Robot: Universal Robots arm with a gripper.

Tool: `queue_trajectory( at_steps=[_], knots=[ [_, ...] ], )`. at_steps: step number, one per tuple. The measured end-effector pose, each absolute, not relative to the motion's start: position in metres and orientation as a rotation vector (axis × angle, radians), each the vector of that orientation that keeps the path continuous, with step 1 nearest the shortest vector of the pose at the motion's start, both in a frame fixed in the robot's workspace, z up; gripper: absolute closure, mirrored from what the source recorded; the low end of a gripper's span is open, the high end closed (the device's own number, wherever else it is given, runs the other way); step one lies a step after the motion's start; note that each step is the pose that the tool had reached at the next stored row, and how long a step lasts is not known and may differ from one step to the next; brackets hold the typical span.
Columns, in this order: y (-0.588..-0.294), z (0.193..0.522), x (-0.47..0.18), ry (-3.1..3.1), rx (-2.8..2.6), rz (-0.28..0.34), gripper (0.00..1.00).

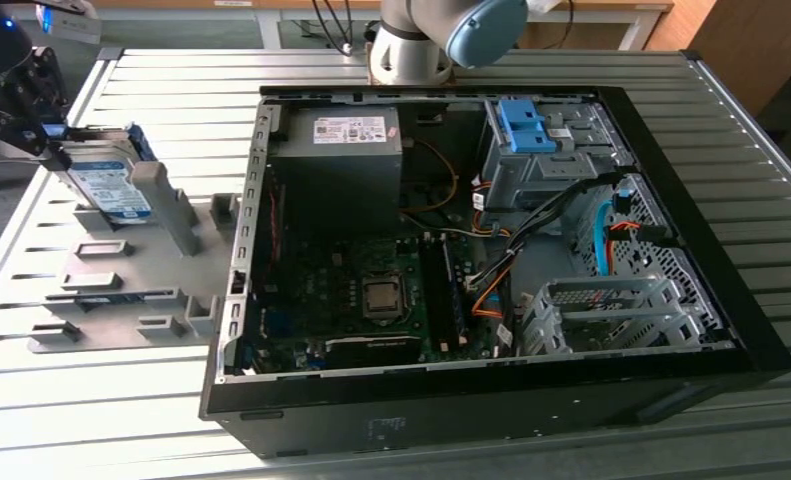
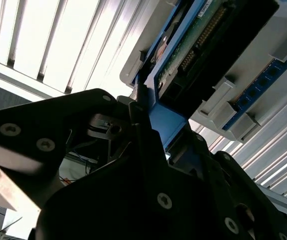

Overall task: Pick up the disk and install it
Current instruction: 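Pick up the disk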

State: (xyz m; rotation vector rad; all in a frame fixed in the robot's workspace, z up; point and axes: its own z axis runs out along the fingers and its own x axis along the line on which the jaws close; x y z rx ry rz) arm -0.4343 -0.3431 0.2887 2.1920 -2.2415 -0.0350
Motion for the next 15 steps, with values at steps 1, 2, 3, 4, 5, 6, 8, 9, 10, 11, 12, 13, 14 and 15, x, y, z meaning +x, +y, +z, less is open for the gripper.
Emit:
queue_trajectory(
  at_steps=[1, 2, 3, 4, 5, 6, 8, 9, 10, 11, 12, 13, 14, 15],
  knots=[
    [-0.3431, 0.2887, -0.4343, -2.242, 2.192, -0.035, 0.64],
    [-0.3431, 0.2887, -0.4343, -2.241, 2.192, -0.035, 0.64],
    [-0.3431, 0.2887, -0.4343, -2.241, 2.192, -0.035, 0.64],
    [-0.3431, 0.2887, -0.4343, -2.241, 2.192, -0.035, 0.64],
    [-0.3431, 0.2887, -0.4343, -2.241, 2.192, -0.035, 0.64],
    [-0.3431, 0.2887, -0.4343, -2.241, 2.192, -0.035, 0.64],
    [-0.3431, 0.2887, -0.4343, -2.241, 2.193, -0.035, 0.64],
    [-0.3431, 0.2887, -0.4343, -2.241, 2.193, -0.035, 0.64],
    [-0.3431, 0.2889, -0.4343, -2.241, 2.193, -0.035, 0.64],
    [-0.3431, 0.2893, -0.4343, -2.241, 2.193, -0.035, 0.64],
    [-0.3431, 0.2900, -0.4343, -2.241, 2.192, -0.035, 0.64],
    [-0.3431, 0.2907, -0.4343, -2.241, 2.193, -0.035, 0.64],
    [-0.3431, 0.2917, -0.4343, -2.241, 2.193, -0.035, 0.64],
    [-0.3431, 0.2931, -0.4343, -2.241, 2.193, -0.035, 0.64]
  ],
)
